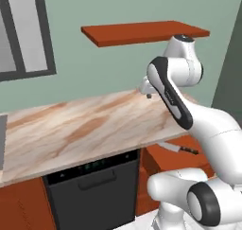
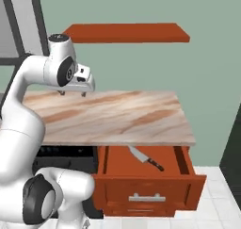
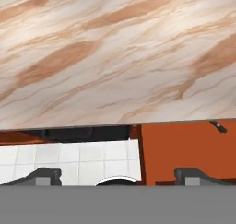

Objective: Pick up the knife from the drawer and place it on the cutting board. Then place the meat from the plate to the cutting board.

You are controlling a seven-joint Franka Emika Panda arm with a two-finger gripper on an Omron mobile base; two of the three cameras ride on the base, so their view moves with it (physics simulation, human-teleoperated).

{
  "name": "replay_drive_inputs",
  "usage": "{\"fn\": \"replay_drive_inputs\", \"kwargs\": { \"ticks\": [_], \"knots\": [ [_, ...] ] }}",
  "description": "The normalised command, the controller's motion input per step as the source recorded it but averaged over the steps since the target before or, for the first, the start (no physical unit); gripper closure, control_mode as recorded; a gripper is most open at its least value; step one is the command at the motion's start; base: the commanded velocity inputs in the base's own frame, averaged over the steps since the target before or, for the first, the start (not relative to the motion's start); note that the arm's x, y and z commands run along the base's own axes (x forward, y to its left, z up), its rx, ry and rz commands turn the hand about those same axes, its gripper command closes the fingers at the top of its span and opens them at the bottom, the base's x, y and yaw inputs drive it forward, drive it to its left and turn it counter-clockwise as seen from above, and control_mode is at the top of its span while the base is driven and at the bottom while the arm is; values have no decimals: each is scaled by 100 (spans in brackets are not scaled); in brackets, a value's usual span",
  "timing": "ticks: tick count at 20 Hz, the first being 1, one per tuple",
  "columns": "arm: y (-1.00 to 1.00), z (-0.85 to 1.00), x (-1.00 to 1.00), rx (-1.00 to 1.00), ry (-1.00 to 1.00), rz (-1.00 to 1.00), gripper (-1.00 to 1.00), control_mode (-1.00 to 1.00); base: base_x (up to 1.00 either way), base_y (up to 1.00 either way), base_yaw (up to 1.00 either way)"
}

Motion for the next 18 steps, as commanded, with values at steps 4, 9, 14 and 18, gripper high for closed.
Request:
{"fn": "replay_drive_inputs", "kwargs": {
  "ticks": [4,9,14,18],
  "knots": [
    [0,0,0,0,0,0,-100,100,-42,37,-77],
    [0,0,0,0,0,0,-100,100,-45,37,-83],
    [0,0,0,0,0,0,-100,100,-62,20,-87],
    [0,0,0,0,0,0,-100,100,-21,14,-91]
  ]
}}
